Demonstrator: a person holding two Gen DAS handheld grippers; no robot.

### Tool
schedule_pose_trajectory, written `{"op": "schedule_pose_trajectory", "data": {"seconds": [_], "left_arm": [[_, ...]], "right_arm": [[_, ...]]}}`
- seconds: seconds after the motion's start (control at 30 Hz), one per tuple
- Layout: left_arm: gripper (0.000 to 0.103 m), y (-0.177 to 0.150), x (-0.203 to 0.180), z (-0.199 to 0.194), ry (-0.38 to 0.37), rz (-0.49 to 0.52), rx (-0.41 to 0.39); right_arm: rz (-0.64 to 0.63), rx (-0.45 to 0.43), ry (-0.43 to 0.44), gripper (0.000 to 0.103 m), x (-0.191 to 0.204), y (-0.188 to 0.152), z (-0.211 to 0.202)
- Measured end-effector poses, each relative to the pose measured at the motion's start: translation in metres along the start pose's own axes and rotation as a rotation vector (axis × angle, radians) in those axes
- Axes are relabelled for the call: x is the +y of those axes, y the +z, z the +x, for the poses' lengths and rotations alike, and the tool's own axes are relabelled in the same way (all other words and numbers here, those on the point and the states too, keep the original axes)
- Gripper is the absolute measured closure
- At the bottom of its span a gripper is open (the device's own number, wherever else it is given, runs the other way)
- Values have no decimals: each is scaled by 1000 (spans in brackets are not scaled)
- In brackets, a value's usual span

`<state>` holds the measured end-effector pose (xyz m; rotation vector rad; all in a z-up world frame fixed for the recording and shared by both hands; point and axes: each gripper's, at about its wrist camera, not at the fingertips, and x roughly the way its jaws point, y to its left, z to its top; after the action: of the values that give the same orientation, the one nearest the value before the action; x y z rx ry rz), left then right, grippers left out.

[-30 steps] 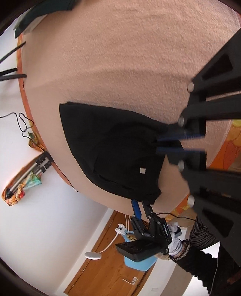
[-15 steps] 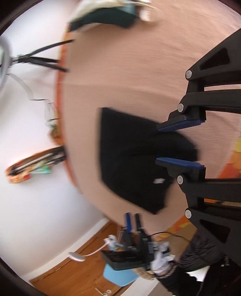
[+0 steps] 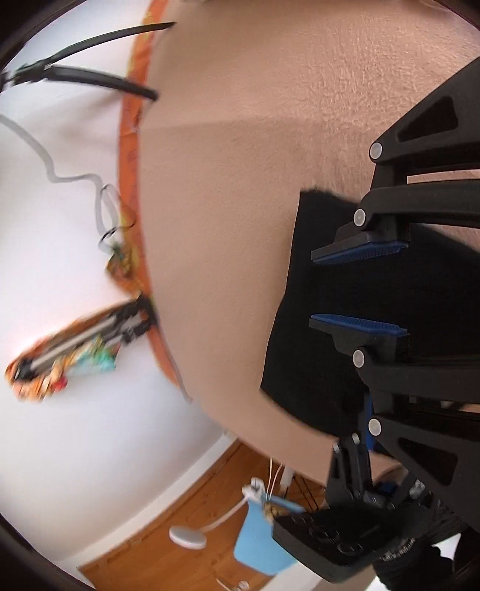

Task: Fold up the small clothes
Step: 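Grasp the edge of the folded black shirt bundle with both grippers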

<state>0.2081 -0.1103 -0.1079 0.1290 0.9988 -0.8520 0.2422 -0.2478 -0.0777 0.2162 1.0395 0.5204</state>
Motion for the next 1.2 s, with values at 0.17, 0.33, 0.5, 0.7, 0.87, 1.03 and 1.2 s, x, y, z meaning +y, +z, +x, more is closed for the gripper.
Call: {"op": "schedule_pose_trajectory", "data": {"seconds": [0.17, 0.33, 0.5, 0.7, 0.87, 1.03, 1.2], "left_arm": [[69, -16, -6, -12, 10, -8, -8], [69, -33, -15, -51, 39, -36, -55], [44, -58, 11, -111, 52, -288, -160], [44, -112, 64, -128, -83, -736, -223], [44, -137, 78, -113, -133, -874, -223], [44, -138, 76, -102, -159, -889, -221], [44, -131, 72, -93, -198, -870, -223]], "right_arm": [[49, 25, -157, 73, -23, 1, 10], [48, -17, -183, 67, -27, 5, -12], [96, -27, -50, 36, -39, 5, -20], [225, 5, 78, 33, -61, 0, -4], [273, 14, 162, 34, -70, 2, 1], [273, 25, 161, 37, -74, 2, -1], [291, 27, 202, 36, -81, 4, 2]]}}
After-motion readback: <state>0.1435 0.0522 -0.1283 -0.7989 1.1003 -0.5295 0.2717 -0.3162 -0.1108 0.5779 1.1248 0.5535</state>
